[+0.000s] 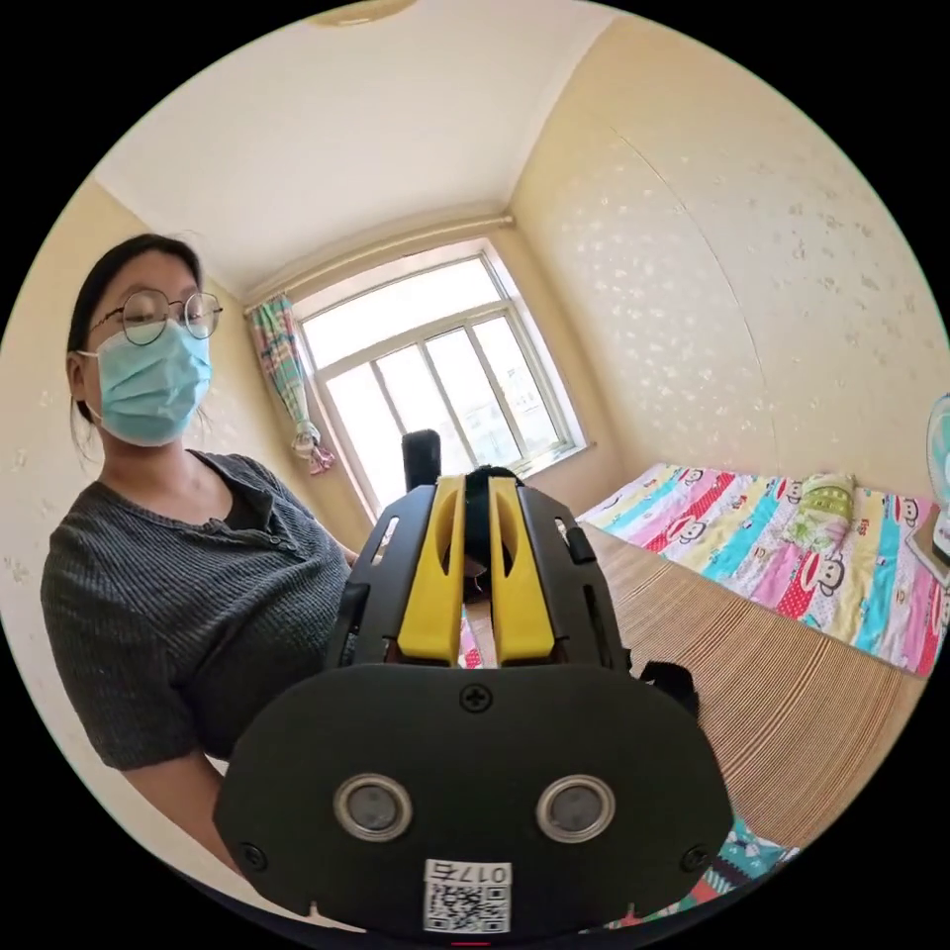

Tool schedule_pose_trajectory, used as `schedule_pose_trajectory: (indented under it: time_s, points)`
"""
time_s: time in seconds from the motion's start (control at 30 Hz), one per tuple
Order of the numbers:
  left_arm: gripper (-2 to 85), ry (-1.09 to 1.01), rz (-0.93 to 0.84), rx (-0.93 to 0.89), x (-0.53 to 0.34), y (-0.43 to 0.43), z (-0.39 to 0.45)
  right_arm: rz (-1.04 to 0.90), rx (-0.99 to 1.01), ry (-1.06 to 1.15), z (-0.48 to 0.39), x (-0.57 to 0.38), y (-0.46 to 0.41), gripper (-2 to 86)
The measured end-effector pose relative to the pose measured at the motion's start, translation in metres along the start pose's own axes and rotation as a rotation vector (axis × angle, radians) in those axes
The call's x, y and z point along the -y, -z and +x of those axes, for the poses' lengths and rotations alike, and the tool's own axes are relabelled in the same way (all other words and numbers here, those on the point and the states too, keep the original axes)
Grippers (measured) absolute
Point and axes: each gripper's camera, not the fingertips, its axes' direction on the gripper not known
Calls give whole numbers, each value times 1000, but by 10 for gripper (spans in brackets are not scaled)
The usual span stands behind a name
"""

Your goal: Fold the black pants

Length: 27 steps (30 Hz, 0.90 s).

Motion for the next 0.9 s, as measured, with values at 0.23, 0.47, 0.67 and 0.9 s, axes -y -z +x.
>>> schedule_pose_trajectory:
  time_s: [0.23, 0.47, 0.67, 0.9]
  points:
    - [-5, 115, 259, -26, 6, 116, 3, 193, -292, 170, -86, -51, 42, 24]
    - [-6, 33, 430, 22, 31, 238, 30, 116, -552, 151, -112, -145, -10, 100]
    - [-5, 4, 534, -41, 39, 334, 39, 39, -394, 47, -98, -169, -126, 184]
    - [-2, -12, 575, -44, 29, 433, 32, 220, -220, 448, -186, -80, -192, 55]
